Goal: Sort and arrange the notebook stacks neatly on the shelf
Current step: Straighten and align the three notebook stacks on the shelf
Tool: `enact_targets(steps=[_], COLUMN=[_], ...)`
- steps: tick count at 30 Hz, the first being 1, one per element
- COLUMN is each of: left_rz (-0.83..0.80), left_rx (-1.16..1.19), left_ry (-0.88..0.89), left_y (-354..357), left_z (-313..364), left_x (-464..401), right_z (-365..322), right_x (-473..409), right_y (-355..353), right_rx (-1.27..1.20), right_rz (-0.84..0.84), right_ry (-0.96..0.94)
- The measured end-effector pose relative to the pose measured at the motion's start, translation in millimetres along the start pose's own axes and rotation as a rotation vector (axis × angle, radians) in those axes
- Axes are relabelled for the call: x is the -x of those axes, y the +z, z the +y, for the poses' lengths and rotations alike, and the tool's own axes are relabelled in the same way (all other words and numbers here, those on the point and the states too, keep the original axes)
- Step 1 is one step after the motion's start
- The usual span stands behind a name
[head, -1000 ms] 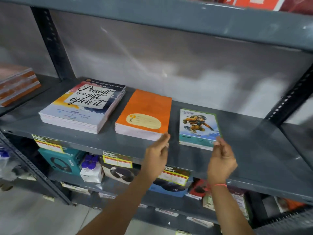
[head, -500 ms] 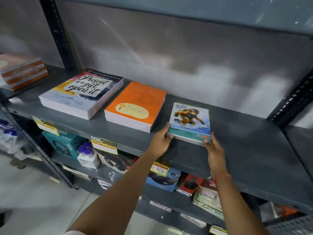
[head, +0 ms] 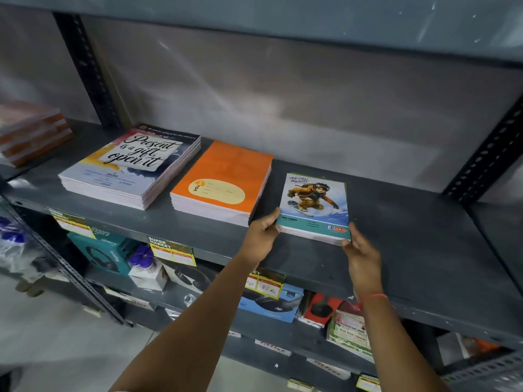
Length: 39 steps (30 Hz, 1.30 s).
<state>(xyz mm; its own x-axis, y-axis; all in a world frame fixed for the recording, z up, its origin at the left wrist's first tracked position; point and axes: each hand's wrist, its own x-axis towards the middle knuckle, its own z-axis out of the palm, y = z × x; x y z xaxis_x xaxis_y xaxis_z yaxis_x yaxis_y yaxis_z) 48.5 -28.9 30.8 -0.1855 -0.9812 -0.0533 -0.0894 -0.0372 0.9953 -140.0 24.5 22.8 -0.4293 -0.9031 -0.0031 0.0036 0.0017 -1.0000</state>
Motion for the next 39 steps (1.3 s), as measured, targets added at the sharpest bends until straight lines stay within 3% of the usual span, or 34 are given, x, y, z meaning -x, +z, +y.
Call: enact_targets(steps=[18, 39], left_rz=[0.247, 0.345], left_rx=[0.247, 0.318], left_ry=[-0.062, -0.061], left_y=[9.1, 14.1], left_z=[-6.9, -5.8], left_x=[-9.3, -12.3], right_z=[4.9, 6.8], right_x=[-3.9, -6.6], right_y=[3.9, 4.9], right_rx=[0.098, 0.073], right_rz=[0.153, 0.199], right_ry=[-0.005, -0.01])
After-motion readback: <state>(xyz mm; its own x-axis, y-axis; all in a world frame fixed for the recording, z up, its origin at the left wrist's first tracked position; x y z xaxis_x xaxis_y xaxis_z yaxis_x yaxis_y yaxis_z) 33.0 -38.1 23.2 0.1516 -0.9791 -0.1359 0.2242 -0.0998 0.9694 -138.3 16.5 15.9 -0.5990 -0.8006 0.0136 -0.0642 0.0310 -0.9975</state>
